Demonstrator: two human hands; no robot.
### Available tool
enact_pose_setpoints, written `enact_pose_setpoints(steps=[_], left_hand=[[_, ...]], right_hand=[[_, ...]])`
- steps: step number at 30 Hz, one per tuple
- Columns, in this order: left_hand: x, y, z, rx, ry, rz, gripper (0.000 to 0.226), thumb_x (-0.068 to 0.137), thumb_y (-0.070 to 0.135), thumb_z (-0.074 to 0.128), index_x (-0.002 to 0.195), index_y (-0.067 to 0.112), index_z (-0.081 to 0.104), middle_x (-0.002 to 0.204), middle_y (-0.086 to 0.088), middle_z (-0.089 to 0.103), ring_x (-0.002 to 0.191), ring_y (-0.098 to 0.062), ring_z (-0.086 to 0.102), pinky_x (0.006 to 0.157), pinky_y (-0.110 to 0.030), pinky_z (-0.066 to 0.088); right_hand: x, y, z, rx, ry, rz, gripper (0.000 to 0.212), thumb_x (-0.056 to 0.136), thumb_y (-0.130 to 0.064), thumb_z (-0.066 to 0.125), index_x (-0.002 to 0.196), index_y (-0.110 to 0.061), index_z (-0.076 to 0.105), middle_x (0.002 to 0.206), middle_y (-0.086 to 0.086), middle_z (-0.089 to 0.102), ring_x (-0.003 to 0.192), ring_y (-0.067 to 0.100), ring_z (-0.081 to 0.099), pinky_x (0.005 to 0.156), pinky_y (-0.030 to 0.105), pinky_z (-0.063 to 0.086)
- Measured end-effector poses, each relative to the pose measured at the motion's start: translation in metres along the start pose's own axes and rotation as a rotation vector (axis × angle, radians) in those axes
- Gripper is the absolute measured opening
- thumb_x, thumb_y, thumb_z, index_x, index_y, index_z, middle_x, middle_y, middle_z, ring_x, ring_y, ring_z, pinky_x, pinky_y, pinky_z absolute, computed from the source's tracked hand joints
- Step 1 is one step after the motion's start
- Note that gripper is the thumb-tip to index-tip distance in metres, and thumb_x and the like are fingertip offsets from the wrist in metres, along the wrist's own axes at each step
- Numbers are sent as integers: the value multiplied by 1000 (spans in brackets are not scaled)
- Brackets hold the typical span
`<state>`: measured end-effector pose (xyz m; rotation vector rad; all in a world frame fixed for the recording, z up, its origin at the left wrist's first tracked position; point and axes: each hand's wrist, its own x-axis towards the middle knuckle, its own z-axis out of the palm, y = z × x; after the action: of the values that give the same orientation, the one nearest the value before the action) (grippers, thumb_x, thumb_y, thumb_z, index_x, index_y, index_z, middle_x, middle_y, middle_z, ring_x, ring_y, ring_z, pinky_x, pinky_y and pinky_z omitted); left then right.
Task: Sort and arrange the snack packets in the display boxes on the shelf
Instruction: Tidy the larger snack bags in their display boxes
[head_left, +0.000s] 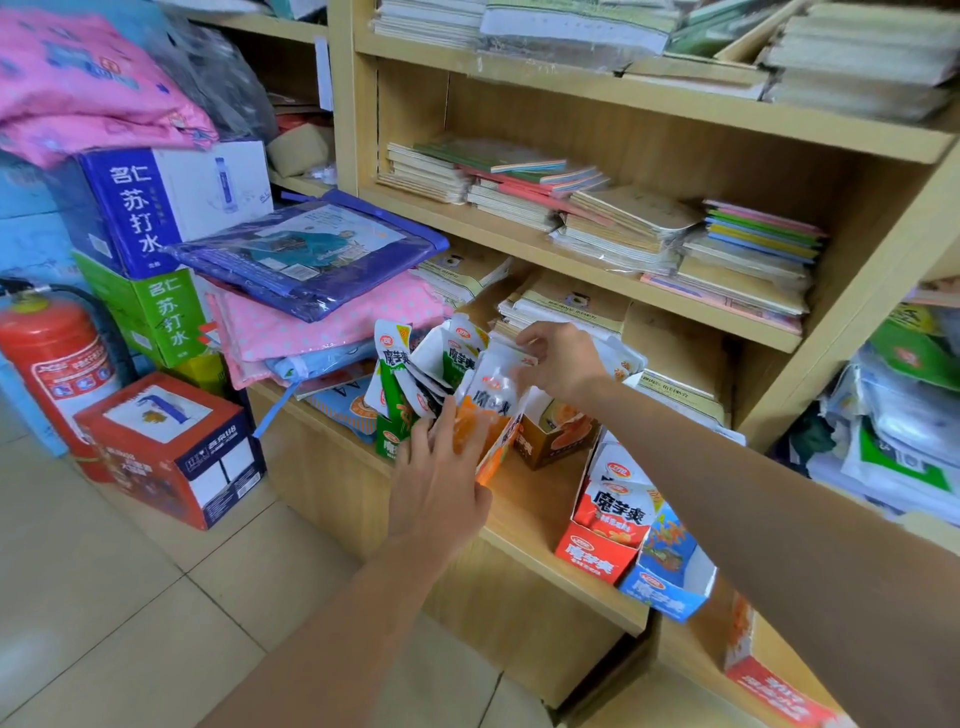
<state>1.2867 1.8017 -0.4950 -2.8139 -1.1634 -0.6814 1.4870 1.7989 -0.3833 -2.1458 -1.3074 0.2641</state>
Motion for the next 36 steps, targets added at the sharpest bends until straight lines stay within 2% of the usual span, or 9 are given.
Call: enact_pose_setpoints(steps=[4, 6, 10, 13, 15, 19, 23, 27, 36], left_hand=[[6, 2, 6, 11, 13, 31, 66, 88, 39, 62, 147, 36, 34, 162, -7, 23, 136, -36, 33, 99, -46, 43], [7, 0, 11, -6, 5, 27, 63, 89, 36, 64, 146, 37, 38, 158, -8, 28, 133, -35, 33, 95, -45, 48], [9, -4, 18, -24, 27, 37, 58, 89, 33, 67, 142, 35, 45, 153, -10, 36, 127, -34, 37, 92, -45, 52], [11, -2, 19, -30, 39, 40, 56, 90, 32, 67, 143, 33, 46, 153, -10, 37, 126, -35, 38, 91, -47, 52], [12, 0, 19, -30, 39, 19, 57, 89, 30, 68, 143, 31, 48, 153, -10, 38, 127, -35, 38, 90, -46, 52], [14, 5, 19, -16, 32, -34, 61, 87, 29, 71, 144, 29, 48, 153, -11, 39, 125, -34, 38, 91, -45, 51], [14, 3, 20, -30, 61, -49, 60, 86, 27, 73, 142, 27, 51, 152, -10, 42, 120, -33, 40, 88, -44, 53], [15, 1, 22, -52, 73, -46, 59, 85, 26, 74, 140, 26, 54, 149, -11, 45, 118, -35, 42, 82, -46, 55], [19, 11, 28, -143, 54, -16, 51, 90, 39, 67, 139, 33, 53, 151, -10, 41, 126, -34, 36, 89, -47, 53]], right_hand=[[3, 13, -12, 36, 67, -30, 16, 88, -7, 69, 102, -15, 73, 91, 0, 69, 84, 17, 63, 75, 28, 53], [4, 28, -23, -141, 139, -31, 15, 90, -9, 66, 102, -14, 74, 97, 1, 71, 88, 18, 65, 79, 28, 53], [11, 64, -43, -449, 258, 37, 35, 87, -19, 72, 121, -15, 67, 127, 11, 62, 119, 33, 52, 97, 38, 46], [15, 82, -58, -517, 250, 196, 49, 88, -22, 73, 132, -9, 57, 131, 16, 56, 122, 36, 46, 100, 39, 41], [18, 91, -62, -428, 199, 319, 47, 86, -22, 76, 126, -5, 58, 120, 15, 62, 108, 32, 57, 90, 38, 49], [24, 100, -65, -238, 193, 385, 13, 85, -4, 68, 97, -6, 74, 95, 12, 71, 73, 22, 59, 61, 30, 51], [22, 107, -72, -178, 214, 359, 28, 88, 8, 56, 94, -10, 76, 93, 10, 70, 73, 23, 62, 65, 32, 56], [23, 115, -75, -6, 199, 333, 21, 89, 4, 66, 93, -15, 74, 94, 8, 69, 85, 28, 70, 79, 40, 62], [32, 96, -75, 165, -129, 198, 33, 87, -17, 77, 118, -8, 69, 106, 9, 71, 95, 22, 67, 83, 37, 60]])
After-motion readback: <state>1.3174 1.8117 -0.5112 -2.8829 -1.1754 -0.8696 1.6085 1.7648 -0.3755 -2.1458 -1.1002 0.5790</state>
